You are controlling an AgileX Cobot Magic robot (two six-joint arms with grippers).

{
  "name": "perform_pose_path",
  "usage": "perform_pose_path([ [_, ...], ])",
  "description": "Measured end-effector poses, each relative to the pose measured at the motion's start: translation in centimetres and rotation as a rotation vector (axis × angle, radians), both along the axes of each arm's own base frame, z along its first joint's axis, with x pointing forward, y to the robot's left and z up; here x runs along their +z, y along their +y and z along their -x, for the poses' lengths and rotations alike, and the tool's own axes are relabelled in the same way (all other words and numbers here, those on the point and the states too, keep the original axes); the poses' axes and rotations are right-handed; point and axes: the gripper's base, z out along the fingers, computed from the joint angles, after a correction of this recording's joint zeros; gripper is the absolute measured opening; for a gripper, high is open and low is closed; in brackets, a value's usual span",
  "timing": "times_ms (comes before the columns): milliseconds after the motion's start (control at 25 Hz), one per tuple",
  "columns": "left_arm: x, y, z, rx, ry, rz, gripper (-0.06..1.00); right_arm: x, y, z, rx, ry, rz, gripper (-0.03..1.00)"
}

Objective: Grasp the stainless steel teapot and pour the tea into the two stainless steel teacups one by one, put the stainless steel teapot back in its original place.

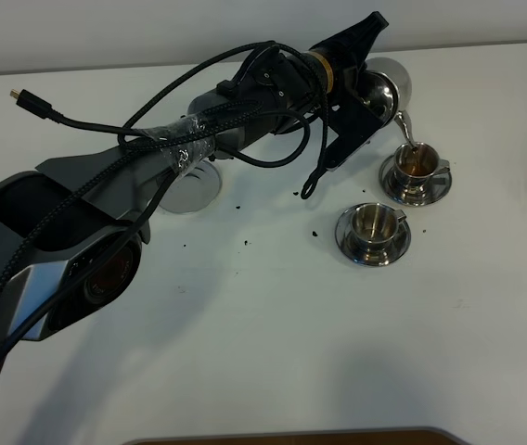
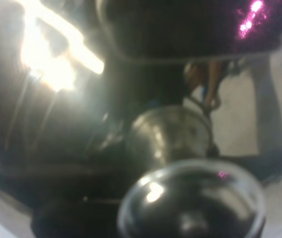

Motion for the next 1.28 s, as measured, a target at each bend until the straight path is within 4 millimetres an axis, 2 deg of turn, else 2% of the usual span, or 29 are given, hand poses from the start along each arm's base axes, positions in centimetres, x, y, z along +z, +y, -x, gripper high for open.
perform_pose_path([
  [1280, 0.33, -0.03, -0.22, -0.049, -0.065, -0.034, 0.24, 0.0, 0.0, 0.0, 0.0, 0.0, 0.0, 0.42],
])
